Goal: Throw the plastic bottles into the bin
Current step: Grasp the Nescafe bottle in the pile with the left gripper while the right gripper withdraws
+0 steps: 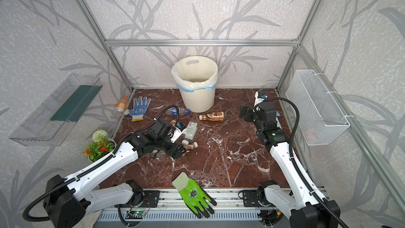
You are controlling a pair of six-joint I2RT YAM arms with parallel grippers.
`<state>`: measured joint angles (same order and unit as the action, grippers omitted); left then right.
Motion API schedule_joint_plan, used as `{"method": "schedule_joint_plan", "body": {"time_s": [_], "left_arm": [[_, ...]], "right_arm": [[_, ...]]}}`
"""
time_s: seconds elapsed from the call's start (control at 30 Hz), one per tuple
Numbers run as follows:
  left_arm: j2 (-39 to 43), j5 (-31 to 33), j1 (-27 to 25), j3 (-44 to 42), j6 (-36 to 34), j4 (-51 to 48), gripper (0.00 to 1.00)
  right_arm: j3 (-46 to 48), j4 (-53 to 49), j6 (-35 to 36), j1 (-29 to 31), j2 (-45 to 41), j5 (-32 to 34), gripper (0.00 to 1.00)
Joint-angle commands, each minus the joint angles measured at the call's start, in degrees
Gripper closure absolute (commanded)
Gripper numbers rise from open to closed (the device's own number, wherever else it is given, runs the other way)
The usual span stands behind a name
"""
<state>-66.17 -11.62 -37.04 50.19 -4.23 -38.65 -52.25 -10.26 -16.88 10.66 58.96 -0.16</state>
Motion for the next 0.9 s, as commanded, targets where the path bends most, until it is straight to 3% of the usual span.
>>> {"method": "schedule_joint_plan", "body": {"time_s": [0.0, 0.53, 0.87], "left_arm": [[-3.0, 3.2, -1.3, 1.3, -3.3, -3.8, 0.06], [-19.1, 12.3, -5.0, 4.4, -6.1, -3.8, 0.1], [-26.2, 18.2, -6.8, 5.8, -7.1, -3.6, 0.33]], "right_arm": [[1.3, 0.2, -2.6, 0.0, 0.8, -2.6, 0.06], [5.6, 5.2, -3.6, 0.0, 1.8, -4.2, 0.07], [7.4, 7.1, -3.3, -0.5, 2.3, -3.9, 0.08]]}}
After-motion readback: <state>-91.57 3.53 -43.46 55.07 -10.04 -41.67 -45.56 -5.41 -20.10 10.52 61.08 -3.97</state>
